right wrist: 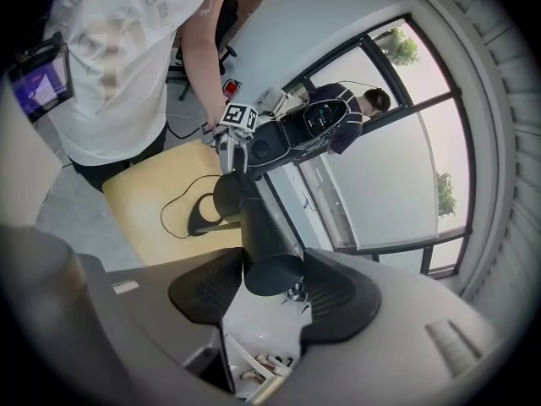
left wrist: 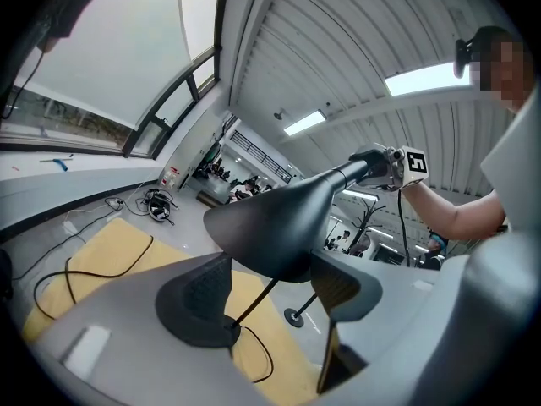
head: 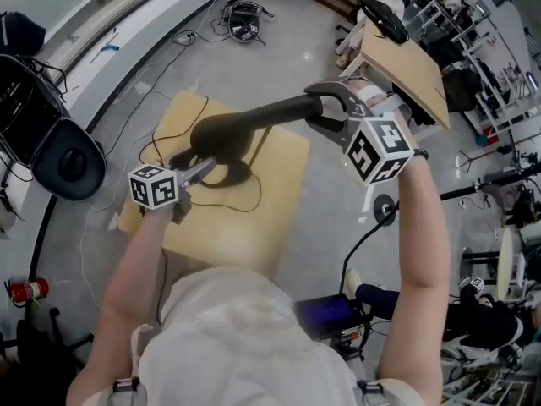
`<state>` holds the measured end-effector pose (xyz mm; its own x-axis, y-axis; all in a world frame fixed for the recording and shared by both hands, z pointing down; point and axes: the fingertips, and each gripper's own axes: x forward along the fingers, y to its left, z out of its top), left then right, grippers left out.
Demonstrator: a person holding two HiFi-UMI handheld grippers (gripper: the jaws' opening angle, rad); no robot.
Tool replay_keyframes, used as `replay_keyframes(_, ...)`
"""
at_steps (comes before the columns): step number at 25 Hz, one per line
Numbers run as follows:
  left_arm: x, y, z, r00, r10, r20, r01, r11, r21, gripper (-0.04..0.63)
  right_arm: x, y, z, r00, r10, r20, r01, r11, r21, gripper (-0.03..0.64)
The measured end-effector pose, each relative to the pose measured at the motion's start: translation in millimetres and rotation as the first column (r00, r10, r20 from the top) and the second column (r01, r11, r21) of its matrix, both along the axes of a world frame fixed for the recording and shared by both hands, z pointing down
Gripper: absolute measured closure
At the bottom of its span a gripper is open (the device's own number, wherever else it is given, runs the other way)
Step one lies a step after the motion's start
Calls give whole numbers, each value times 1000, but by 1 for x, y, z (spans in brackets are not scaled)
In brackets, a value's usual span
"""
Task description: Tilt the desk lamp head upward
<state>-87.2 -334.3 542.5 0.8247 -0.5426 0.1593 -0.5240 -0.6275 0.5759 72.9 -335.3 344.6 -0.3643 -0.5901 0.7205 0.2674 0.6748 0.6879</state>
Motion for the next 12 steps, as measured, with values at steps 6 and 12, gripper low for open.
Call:
replay_keyframes(6,-7,-4,-4,1000,-21,21,21,999,24,302,1,-3,2,999,20,26,-20,1000,-1,379)
replay_keyframes(12,-19,-9,-11,997,-35,64,31,998,55,305,0,-7,5,997,37,66,-37,999,2,380)
